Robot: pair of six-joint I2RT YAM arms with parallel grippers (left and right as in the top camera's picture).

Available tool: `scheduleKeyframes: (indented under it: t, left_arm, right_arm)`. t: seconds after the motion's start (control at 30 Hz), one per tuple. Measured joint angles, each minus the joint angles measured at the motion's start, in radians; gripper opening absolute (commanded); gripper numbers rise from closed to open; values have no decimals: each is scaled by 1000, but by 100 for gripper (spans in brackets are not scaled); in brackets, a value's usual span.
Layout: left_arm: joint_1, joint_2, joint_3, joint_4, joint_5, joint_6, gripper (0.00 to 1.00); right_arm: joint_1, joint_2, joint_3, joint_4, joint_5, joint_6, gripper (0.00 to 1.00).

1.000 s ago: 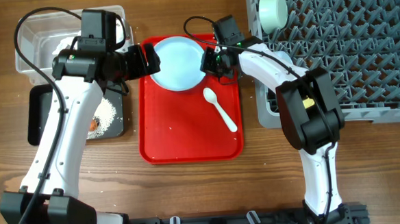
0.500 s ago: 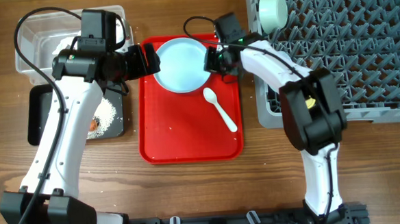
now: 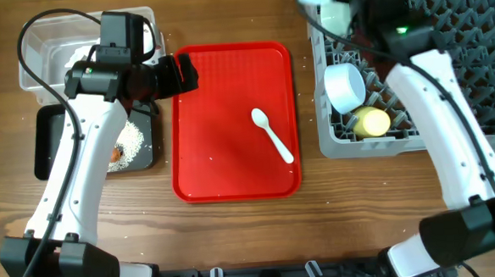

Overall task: Sort waste into correct bins and load items into the dishwasher rack
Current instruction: 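Lift the light-blue plate and stand it upright in the dish rack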

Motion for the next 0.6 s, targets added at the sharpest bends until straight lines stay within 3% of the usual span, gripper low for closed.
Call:
scheduleKeyframes:
  t: [0.2,0.37,0.6]
  left_arm:
    - [0,0,0,0,0,0,100]
    - [0,0,0,0,0,0,100]
    - [0,0,0,0,0,0,100]
  right_arm:
    - [-105,45,0,56,278,-178,4]
    - [-207,146,0,82,350,-339,4]
    - [-224,288,-11,105,365,-485,4]
